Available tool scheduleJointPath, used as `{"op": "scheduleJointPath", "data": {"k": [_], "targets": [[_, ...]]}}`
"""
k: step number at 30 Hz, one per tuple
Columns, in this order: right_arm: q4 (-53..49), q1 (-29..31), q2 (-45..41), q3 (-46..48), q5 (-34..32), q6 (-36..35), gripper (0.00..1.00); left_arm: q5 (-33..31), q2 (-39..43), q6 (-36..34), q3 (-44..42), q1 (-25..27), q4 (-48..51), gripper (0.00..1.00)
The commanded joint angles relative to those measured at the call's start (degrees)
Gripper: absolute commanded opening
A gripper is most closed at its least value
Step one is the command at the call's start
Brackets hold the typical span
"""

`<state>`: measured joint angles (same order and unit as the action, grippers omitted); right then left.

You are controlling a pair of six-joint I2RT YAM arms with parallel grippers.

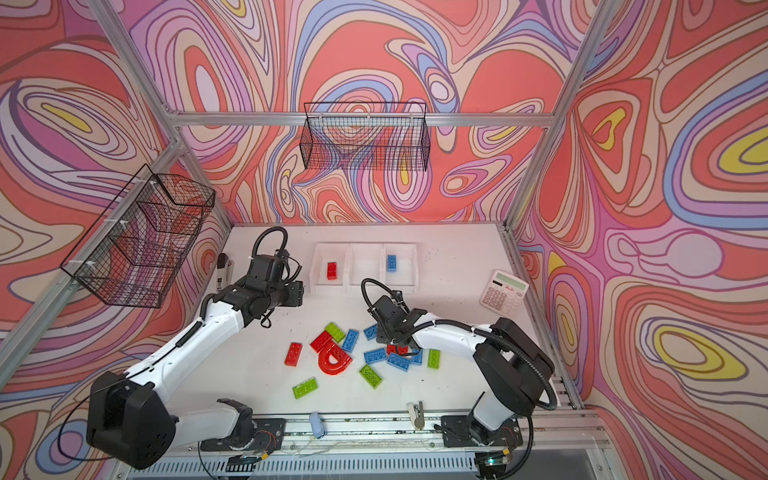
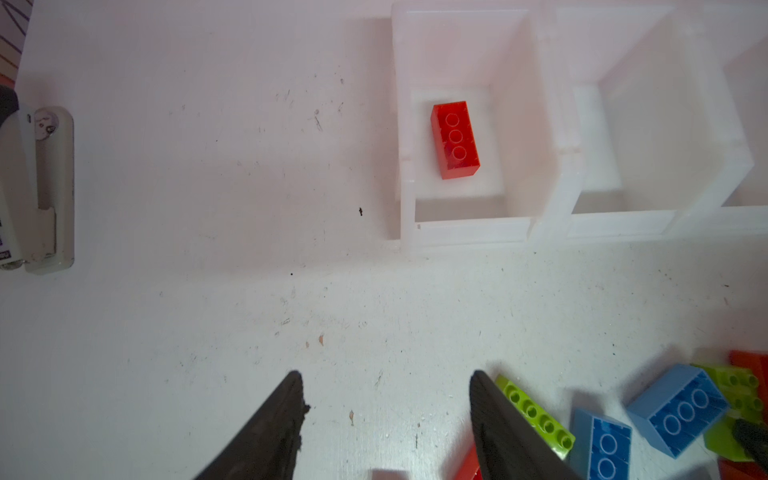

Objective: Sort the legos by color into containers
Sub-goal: 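Lower right gripper onto a lime-green brick and close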

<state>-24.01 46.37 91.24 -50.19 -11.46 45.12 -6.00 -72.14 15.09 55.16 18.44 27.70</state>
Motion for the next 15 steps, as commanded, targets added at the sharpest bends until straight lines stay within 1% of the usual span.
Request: {"op": "scheduleJointPath", "data": {"k": [1, 4, 9, 11, 15], "targets": [[1.11, 0.56, 1.63, 0.8, -1.14, 1.6, 0.47, 0.24, 2.75, 2.64, -1.48, -1.08, 2.23, 0.66], [1.04, 0.57, 2.91, 0.56, -1.45, 1.61, 0.45, 0.37, 3.57, 2.92, -2.11, -1.53, 2.96, 0.66], [-0.42, 1.1, 3.51, 0.01, -3.25, 1.65, 0.45, 0.46, 4.37, 3.19, -3.32, -1.86, 2.88, 0.66], [-2.03, 1.18, 2.76, -0.71, -4.89, 1.81, 0.46, 0.55, 4.38, 3.19, -3.56, -1.85, 3.02, 0.66], [-7.75, 1.09, -1.64, -3.28, -10.83, 1.26, 0.51, 0.4, 4.53, 3.08, -4.0, -1.96, 2.81, 0.66]]}}
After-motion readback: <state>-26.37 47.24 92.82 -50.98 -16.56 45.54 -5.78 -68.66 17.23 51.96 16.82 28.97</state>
